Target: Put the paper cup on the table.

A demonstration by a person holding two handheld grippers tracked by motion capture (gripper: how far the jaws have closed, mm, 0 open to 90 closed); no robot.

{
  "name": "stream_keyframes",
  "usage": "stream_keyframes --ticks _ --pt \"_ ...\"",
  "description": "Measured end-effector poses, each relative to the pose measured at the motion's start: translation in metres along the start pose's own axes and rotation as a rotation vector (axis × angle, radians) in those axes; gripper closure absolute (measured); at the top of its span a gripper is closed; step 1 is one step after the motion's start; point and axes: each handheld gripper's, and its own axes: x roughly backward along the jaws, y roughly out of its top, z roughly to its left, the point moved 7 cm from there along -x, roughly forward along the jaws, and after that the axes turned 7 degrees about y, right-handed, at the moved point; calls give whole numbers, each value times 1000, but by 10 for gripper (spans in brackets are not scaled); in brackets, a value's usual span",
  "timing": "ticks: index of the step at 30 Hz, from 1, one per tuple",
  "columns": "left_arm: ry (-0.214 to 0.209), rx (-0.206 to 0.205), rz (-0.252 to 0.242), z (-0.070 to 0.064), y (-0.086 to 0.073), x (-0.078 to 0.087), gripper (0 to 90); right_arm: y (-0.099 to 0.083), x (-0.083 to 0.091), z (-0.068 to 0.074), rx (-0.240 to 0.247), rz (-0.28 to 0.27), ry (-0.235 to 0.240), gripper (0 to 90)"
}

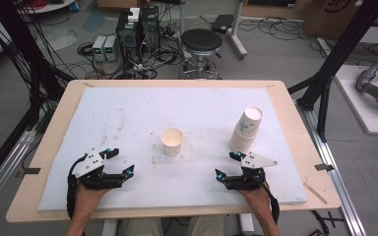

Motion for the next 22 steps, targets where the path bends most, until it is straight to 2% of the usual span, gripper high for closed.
stream_keyframes --ticks 4,13,22 --pt "0 10 -1 1 0 0 163 0 0 0 4 2 -1 181" --pt "2 6 -3 0 0 0 164 0 -1 0 6 12 -5 180" --pt "5 21 9 2 0 -1 164 0 0 0 16 -1 -10 181"
